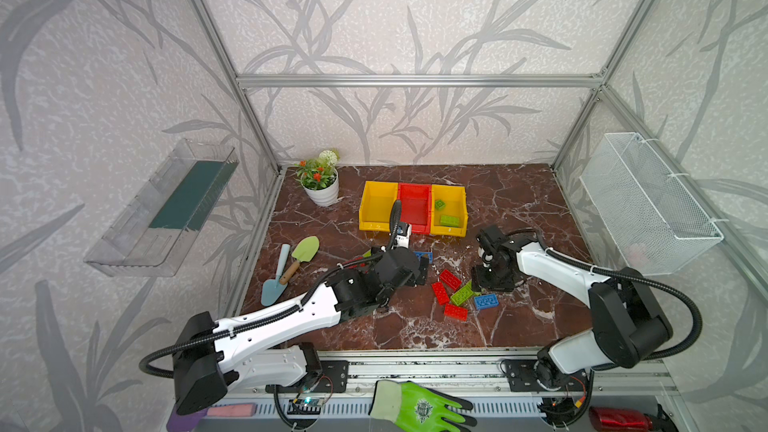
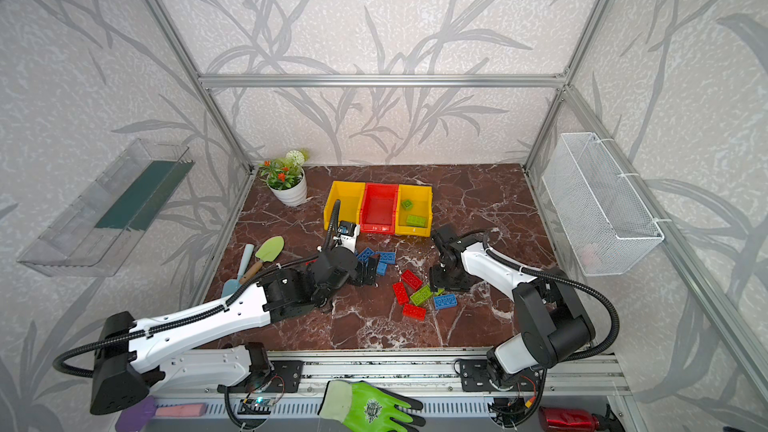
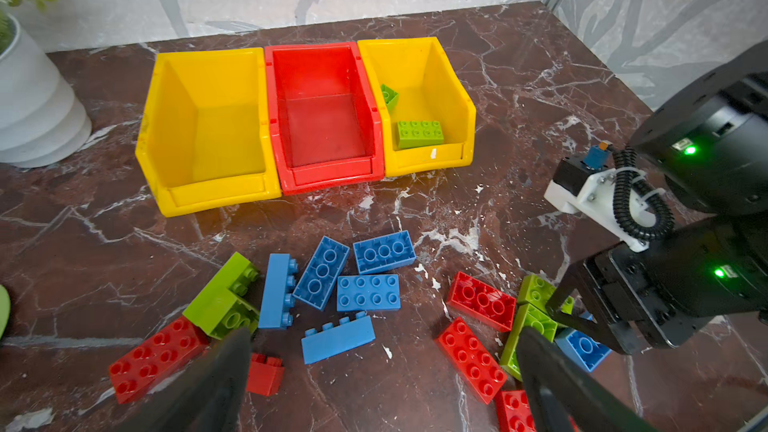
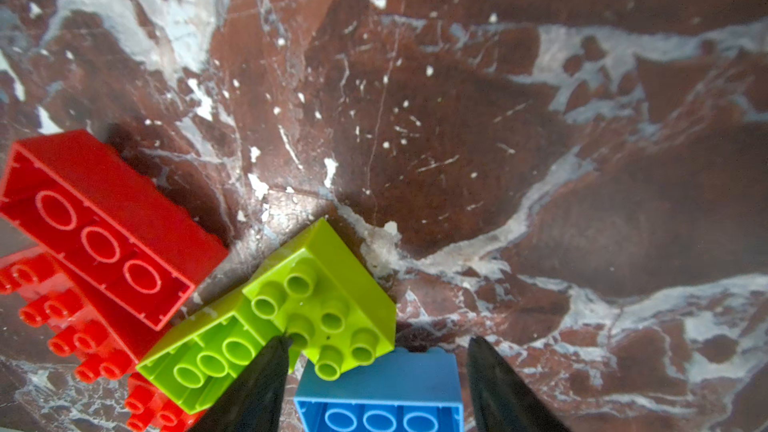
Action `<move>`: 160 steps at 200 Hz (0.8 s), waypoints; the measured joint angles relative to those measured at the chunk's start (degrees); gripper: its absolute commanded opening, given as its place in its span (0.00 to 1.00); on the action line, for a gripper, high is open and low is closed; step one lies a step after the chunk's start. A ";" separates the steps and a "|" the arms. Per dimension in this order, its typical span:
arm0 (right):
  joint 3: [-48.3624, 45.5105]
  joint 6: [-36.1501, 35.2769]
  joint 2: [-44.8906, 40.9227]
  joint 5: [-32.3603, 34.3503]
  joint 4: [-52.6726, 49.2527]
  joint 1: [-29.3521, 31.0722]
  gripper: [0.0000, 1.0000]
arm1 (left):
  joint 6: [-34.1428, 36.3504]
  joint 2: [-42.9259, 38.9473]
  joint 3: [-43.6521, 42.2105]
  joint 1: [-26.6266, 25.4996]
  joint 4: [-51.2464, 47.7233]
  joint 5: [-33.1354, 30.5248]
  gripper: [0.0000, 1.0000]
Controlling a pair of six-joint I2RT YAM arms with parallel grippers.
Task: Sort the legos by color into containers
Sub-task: 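Move the right gripper back down to grasp another lime-green brick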
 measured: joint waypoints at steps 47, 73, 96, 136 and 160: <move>0.00 -0.20 0.87 1.90 0.37 0.92 0.67 | 0.26 -0.68 -0.24 -0.04 -0.24 -1.44 0.99; 0.76 -0.35 2.47 5.51 -0.46 1.09 0.67 | 0.85 -0.55 -0.24 -0.04 -0.24 -1.62 0.99; 2.80 -1.05 4.04 7.61 -1.11 0.74 0.65 | 1.68 0.33 -0.11 -0.04 -0.39 -1.92 0.99; 5.86 -2.58 5.42 8.17 -0.90 0.17 0.54 | 2.47 1.01 0.48 -0.04 -0.66 -3.34 0.99; 6.12 -2.75 6.93 7.72 -0.85 0.17 0.51 | 2.47 1.01 0.48 -0.04 -1.05 -4.90 0.99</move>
